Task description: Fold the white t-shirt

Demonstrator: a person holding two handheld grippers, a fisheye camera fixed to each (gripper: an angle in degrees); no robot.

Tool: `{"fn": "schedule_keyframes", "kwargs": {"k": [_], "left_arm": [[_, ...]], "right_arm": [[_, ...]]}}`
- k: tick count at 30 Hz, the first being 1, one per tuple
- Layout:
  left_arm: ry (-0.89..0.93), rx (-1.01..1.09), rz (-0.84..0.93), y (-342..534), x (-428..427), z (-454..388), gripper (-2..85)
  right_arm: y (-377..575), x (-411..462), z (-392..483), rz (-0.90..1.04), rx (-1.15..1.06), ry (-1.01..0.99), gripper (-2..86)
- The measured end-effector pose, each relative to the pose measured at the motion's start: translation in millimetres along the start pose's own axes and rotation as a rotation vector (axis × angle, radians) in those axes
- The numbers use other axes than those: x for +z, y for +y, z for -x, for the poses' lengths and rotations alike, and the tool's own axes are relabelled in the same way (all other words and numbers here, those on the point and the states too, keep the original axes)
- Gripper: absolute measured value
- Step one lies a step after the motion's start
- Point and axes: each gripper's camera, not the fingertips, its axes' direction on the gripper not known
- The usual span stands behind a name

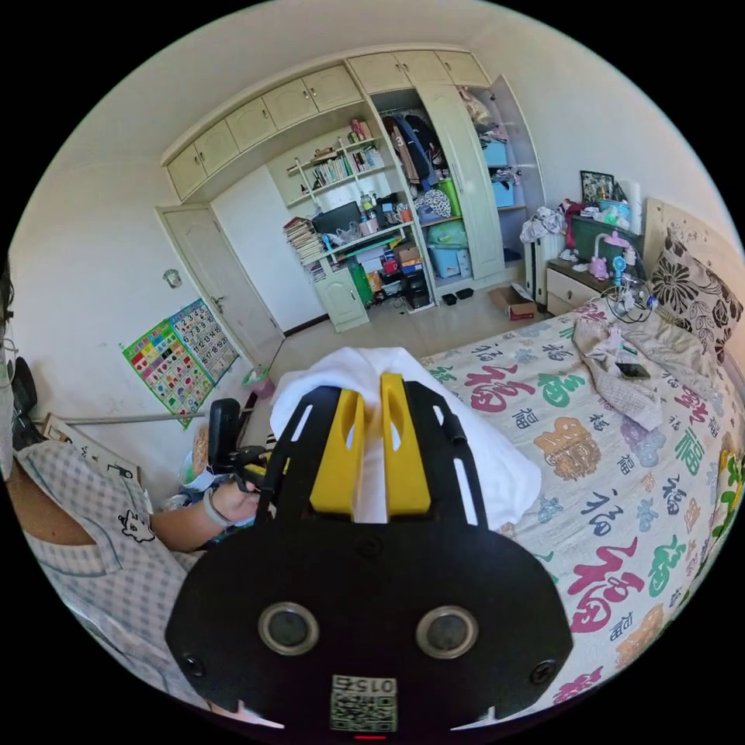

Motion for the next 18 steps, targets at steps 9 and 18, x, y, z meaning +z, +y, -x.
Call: {"fn": "schedule_keyframes", "kwargs": {"k": [9,18], "left_arm": [[0.086,0.164,0.004,-54,7,-30,0.1],[-0.345,0.306,-0.157,-89,-50,-67,-0.4]], "right_arm": [[15,-52,6,0.115,-0.005,0.047,3.5],[19,-95,24,0.367,-0.206,0.549,0.5]]}}
